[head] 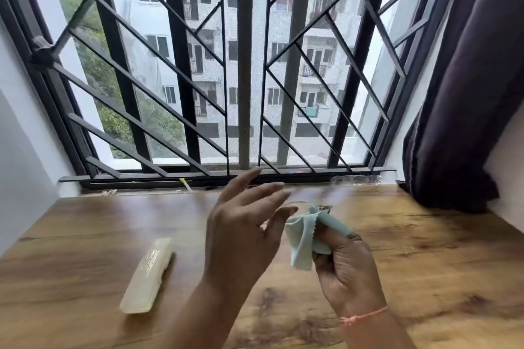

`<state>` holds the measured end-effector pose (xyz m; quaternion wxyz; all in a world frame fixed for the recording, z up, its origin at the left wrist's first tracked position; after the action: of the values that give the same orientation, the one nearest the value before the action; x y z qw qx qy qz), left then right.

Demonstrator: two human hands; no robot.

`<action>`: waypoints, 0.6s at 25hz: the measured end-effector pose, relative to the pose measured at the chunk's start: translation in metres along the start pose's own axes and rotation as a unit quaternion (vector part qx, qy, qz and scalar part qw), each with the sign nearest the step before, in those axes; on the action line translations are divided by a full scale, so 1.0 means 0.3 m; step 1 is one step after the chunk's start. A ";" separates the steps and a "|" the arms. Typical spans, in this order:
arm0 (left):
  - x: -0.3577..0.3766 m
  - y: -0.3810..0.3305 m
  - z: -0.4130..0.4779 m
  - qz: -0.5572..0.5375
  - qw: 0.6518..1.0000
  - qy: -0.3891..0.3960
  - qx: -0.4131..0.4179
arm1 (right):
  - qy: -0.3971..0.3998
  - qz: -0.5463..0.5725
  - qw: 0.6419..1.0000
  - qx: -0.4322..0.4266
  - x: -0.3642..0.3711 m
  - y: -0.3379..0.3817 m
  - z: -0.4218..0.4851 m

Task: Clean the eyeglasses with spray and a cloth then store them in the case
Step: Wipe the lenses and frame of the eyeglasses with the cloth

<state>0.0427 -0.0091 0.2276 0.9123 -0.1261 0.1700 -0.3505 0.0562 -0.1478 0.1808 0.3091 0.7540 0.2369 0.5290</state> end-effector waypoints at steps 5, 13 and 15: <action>0.102 -0.088 0.022 0.026 0.999 0.044 0.016 | 0.010 -0.039 0.994 -0.105 -0.023 0.029 0.025; 0.121 -0.092 0.018 -0.029 0.992 0.075 -0.099 | 0.040 -0.046 0.982 -0.179 -0.019 0.043 0.036; 0.113 -0.097 0.016 -0.035 0.992 0.068 -0.102 | 0.044 -0.058 0.975 -0.211 -0.017 0.051 0.029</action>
<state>0.0509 -0.0530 0.2347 0.8683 -0.1999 0.2617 -0.3710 0.0632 -0.1636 0.1863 0.4806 0.6330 0.1766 0.5807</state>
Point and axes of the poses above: each hand's wrist, its own z-axis towards the middle knuckle, its own x-axis out of the palm, y = z × x, the point moved 3 cm from there along z, towards the middle knuckle, and after that the axes turned 8 degrees about -y, right-handed, at the moved point
